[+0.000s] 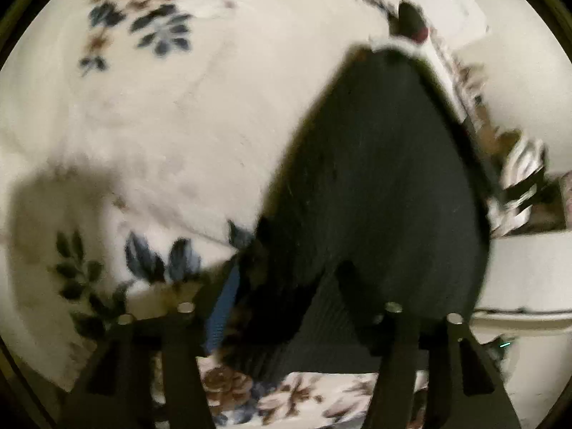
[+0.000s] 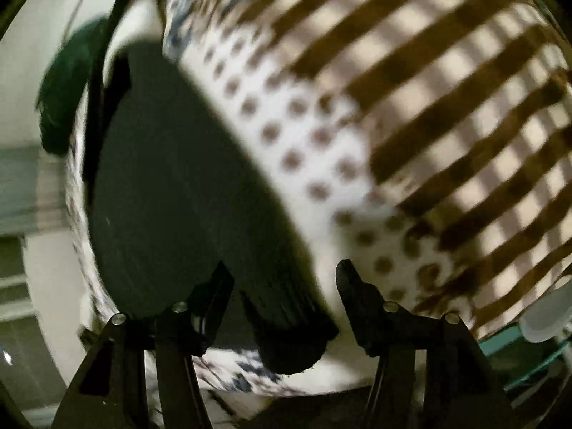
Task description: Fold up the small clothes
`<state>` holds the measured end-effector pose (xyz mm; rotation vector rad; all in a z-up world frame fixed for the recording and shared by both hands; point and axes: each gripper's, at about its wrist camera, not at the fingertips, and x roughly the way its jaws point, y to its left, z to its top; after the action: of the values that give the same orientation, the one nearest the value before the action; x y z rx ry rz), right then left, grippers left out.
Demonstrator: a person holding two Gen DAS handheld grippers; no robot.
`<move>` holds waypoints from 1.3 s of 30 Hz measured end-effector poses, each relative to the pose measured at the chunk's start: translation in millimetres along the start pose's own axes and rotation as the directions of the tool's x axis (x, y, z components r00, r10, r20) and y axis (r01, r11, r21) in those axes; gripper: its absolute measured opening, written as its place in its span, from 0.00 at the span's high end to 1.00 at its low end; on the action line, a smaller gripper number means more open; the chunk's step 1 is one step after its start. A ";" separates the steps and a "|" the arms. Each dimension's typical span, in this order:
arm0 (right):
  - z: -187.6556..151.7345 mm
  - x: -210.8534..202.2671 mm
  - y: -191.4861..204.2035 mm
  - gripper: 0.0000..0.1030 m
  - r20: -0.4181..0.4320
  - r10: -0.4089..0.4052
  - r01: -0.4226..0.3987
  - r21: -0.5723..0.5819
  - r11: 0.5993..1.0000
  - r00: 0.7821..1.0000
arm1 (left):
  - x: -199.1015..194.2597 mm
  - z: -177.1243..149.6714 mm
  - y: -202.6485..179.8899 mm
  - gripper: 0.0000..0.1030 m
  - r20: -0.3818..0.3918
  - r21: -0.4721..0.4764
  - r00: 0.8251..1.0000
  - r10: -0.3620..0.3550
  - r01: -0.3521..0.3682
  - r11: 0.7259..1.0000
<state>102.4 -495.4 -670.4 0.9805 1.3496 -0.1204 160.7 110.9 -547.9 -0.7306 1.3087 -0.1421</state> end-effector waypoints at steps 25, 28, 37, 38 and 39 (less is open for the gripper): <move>-9.6 0.5 -51.9 0.40 0.019 0.375 -0.367 0.254 0.895 0.927 | 14.8 -0.8 -2.7 0.30 -0.089 0.070 0.993 -0.079 0.086 0.994; -21.0 18.4 -46.9 0.40 -0.117 0.350 -0.318 0.227 0.921 0.929 | 14.3 -2.7 -6.0 0.30 -0.083 0.094 0.995 -0.046 0.054 0.994; -26.9 -6.8 -66.0 0.77 0.080 0.309 -0.320 0.266 0.910 0.948 | 15.8 -17.4 -30.9 0.84 -0.025 0.246 0.987 0.161 -0.150 0.957; -27.2 -10.8 -66.4 0.79 0.091 0.304 -0.318 0.266 0.910 0.948 | 14.5 -19.0 -32.1 0.87 -0.024 0.254 0.987 0.156 -0.145 0.956; -29.0 -14.8 -69.3 0.81 0.093 0.293 -0.307 0.257 0.916 0.952 | 11.6 -20.7 -34.6 0.88 -0.008 0.257 0.986 0.168 -0.161 0.953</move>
<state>35.3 -526.0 -691.1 1.3955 1.1369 -0.0967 155.5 70.1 -539.6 -0.3989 1.3439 -0.1839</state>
